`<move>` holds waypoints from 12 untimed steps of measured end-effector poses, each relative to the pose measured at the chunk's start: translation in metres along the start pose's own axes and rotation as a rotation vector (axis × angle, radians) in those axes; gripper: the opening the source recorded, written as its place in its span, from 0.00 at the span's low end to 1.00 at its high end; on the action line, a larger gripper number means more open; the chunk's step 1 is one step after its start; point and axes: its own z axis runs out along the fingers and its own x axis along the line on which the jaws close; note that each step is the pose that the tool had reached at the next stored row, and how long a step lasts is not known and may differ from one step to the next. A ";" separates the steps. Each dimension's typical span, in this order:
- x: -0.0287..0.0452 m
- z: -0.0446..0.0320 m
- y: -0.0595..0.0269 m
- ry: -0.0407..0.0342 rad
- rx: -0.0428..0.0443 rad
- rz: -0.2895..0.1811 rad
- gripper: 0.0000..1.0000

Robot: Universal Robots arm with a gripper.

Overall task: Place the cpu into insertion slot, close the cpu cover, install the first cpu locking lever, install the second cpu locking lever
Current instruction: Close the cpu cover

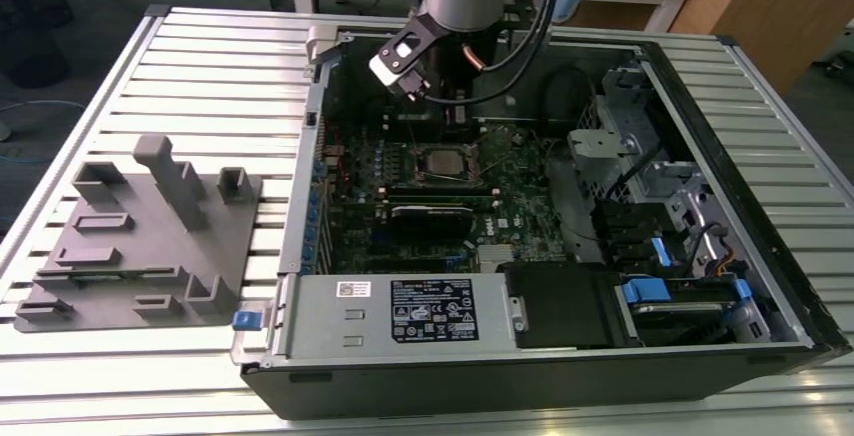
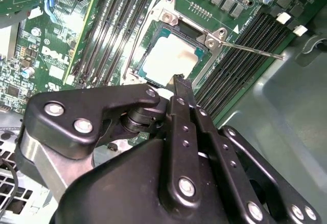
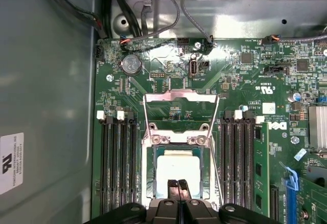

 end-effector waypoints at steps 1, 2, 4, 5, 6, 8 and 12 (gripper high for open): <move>0.0000 -0.0010 0.0001 -0.0001 0.0000 0.000 0.10; 0.0001 -0.0020 0.0001 -0.0001 0.0001 0.000 0.10; 0.0001 -0.0039 0.0002 0.0000 0.0000 0.000 0.10; 0.0001 -0.0046 0.0002 -0.0001 0.0001 0.000 0.10; 0.0001 -0.0054 0.0003 0.0000 0.0000 0.000 0.10; 0.0002 -0.0079 0.0004 -0.0001 0.0000 0.000 0.10; 0.0004 -0.0158 0.0008 -0.0001 0.0001 0.000 0.10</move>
